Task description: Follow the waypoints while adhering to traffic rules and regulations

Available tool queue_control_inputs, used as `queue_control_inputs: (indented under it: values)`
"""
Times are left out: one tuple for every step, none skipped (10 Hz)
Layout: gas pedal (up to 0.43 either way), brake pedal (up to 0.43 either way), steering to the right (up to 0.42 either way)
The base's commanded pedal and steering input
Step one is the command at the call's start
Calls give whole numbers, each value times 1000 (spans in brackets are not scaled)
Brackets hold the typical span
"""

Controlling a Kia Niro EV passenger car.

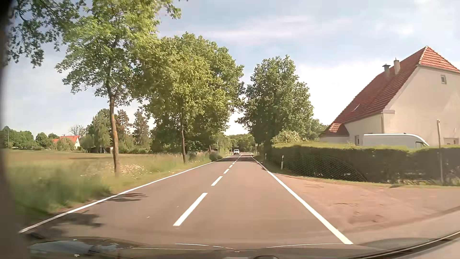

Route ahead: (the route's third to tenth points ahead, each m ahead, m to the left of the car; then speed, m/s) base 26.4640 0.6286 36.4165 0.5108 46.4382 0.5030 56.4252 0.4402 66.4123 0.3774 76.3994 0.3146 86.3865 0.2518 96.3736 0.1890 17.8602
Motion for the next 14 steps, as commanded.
queue_control_inputs:
  values:
    - [0,0,-1]
    - [0,0,-1]
    - [0,0,-1]
    - [0,0,0]
    - [0,6,-1]
    - [0,18,-1]
    - [0,37,-1]
    - [0,55,-1]
    - [0,61,-2]
    - [0,61,-2]
    - [0,67,-2]
    - [0,61,-2]
    - [0,67,-3]
    - [0,61,-2]
